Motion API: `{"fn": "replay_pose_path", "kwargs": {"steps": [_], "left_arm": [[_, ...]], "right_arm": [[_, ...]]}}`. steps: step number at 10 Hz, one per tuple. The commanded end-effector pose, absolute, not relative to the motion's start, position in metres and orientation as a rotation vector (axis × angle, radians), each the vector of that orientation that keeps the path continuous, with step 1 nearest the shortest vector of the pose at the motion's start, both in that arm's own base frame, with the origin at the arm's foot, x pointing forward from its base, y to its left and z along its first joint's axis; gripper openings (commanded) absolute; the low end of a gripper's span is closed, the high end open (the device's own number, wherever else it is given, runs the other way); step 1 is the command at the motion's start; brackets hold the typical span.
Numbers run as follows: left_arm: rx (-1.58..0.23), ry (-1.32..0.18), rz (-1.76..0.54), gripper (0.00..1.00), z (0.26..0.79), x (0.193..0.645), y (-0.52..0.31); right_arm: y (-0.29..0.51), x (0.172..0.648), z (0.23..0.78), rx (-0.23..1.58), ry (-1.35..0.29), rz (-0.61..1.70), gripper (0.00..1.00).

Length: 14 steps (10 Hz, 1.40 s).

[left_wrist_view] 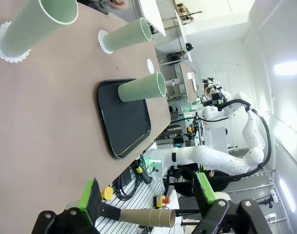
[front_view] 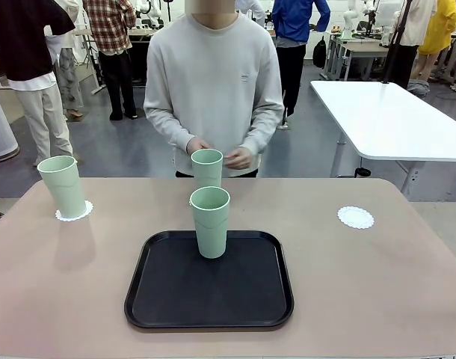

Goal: Place coasters on the table and set cups on them.
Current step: Take one Reusable plastic cup from the Flat Tray and place it on a coaster set by the human.

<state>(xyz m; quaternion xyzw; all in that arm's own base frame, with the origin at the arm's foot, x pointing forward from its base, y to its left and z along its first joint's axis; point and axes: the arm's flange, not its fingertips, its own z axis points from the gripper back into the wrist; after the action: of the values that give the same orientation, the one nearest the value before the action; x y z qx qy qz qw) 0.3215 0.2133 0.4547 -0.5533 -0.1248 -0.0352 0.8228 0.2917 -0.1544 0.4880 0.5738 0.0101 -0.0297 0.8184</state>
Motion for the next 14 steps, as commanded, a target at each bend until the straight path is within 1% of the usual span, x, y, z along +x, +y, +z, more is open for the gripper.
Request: {"fn": "replay_pose_path", "kwargs": {"steps": [1, 9, 10, 11, 12, 14], "left_arm": [[-1.184, -0.277, -0.075, 1.0, 0.455, 0.321, 0.214], [-1.184, -0.277, -0.075, 1.0, 0.455, 0.321, 0.214], [-1.184, -0.277, -0.075, 1.0, 0.455, 0.321, 0.214], [-1.184, -0.277, -0.075, 1.0, 0.455, 0.321, 0.214], [-1.184, -0.277, -0.075, 1.0, 0.455, 0.321, 0.214], [-1.184, -0.277, -0.075, 1.0, 0.455, 0.321, 0.214]], "right_arm": [[-0.155, 0.292, 0.489, 1.239, 0.02, -0.056, 1.0], [-0.154, 0.292, 0.488, 1.222, 0.022, -0.063, 1.0], [-0.144, 0.313, 0.51, 1.089, 0.013, 0.046, 1.0], [-0.136, 0.332, 0.545, 0.936, -0.012, 0.137, 1.0], [-0.117, 0.356, 0.57, 0.799, -0.035, 0.2, 1.0], [-0.061, 0.389, 0.575, 0.555, -0.036, 0.387, 1.0]]}}
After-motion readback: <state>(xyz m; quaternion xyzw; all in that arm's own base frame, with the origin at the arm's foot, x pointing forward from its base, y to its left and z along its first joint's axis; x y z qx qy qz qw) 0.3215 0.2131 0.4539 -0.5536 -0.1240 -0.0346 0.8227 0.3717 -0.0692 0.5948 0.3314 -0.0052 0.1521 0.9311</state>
